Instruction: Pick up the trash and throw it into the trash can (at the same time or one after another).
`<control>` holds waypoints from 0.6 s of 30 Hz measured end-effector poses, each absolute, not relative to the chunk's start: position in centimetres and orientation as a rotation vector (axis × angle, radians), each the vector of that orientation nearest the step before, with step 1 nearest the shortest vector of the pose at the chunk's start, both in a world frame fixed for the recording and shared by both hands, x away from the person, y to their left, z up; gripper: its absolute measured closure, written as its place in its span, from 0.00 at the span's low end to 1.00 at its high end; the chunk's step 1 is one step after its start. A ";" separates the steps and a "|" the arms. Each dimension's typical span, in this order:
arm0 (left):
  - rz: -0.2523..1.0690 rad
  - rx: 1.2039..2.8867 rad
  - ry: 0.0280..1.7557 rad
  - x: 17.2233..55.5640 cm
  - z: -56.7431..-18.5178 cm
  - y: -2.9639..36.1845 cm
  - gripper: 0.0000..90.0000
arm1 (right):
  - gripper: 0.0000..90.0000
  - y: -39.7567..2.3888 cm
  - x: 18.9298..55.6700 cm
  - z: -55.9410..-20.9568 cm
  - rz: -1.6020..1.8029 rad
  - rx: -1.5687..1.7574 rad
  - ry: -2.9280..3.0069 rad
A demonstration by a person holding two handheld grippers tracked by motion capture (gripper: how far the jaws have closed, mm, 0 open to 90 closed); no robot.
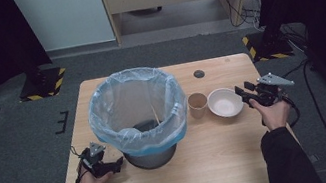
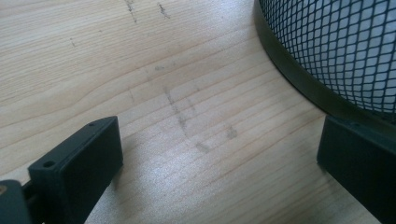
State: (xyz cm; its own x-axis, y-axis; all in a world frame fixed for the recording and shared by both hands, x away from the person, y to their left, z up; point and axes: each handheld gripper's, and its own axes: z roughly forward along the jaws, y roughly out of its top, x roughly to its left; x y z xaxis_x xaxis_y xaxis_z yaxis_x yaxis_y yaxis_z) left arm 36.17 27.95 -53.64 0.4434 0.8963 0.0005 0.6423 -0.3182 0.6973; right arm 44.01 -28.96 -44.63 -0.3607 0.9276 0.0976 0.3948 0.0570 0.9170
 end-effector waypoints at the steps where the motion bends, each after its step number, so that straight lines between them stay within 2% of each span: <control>1: 0.522 2.069 1.285 36.2 -53.6 28.0 0.00 | 0.58 -29.3 44.1 -45.2 1.274 1.347 1.797; 10: 0.522 2.065 1.284 36.2 -53.7 27.9 0.00 | 0.57 -31.1 45.4 -49.1 1.174 1.501 1.802; 18: 0.521 2.066 1.284 36.2 -53.7 27.9 0.00 | 0.57 -30.2 46.7 -51.3 1.129 1.560 1.866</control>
